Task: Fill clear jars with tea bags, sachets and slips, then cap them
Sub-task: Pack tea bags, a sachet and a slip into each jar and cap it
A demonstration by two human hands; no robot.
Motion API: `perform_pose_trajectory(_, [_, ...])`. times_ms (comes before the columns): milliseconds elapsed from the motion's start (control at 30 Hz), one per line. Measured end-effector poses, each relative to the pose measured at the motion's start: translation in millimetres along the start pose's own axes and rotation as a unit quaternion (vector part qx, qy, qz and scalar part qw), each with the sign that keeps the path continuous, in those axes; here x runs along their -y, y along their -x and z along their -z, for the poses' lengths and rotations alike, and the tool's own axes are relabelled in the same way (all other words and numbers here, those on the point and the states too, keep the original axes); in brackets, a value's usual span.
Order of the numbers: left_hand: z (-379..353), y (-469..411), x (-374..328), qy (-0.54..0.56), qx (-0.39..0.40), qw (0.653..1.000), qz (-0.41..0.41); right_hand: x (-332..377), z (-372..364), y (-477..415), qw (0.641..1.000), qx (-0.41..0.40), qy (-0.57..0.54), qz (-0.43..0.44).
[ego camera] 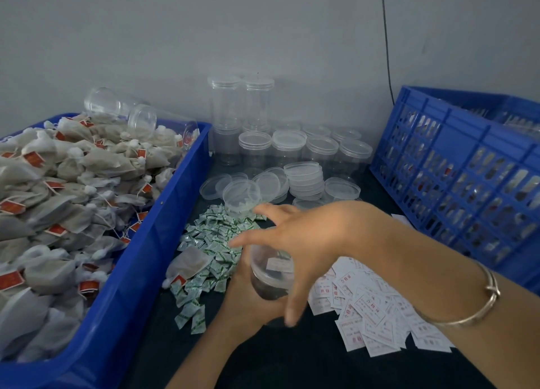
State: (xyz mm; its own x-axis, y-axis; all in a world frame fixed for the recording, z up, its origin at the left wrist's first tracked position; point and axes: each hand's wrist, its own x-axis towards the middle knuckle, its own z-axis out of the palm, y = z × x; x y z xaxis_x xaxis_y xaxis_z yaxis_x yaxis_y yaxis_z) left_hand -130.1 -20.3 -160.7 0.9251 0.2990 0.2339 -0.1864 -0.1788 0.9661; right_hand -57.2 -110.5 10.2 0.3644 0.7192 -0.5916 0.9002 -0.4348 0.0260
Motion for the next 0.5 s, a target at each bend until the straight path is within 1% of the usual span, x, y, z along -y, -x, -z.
perform_pose_trajectory(67, [0,-1,-2,-0.001,0.013,1.0,-0.014,5,-6,-1,0.997,-0.046,0.027,-0.059])
perform_pose_trajectory(133, [0,0,-3,0.001,0.018,1.0,-0.005,8,-12,-5,0.989,-0.107,0.077,-0.064])
perform_pose_trajectory(167, [1,0,-4,0.008,0.015,1.0,0.003,8,-13,-7,0.987,-0.124,0.085,-0.048])
perform_pose_trajectory(200, [1,1,-3,0.015,0.011,1.0,0.004,7,-12,-7,0.989,-0.123,0.082,-0.03])
perform_pose_trajectory(333, [-1,2,-1,0.017,-0.002,1.0,0.009,-1,-4,1,0.994,-0.065,0.079,0.042])
perform_pose_trajectory(433, [-1,2,2,0.028,-0.003,0.999,0.029,-6,-6,4,0.988,-0.08,0.072,0.109])
perform_pose_trajectory(500, [-1,2,2,0.026,-0.004,0.999,0.032,-9,-10,4,0.984,-0.097,0.064,0.135])
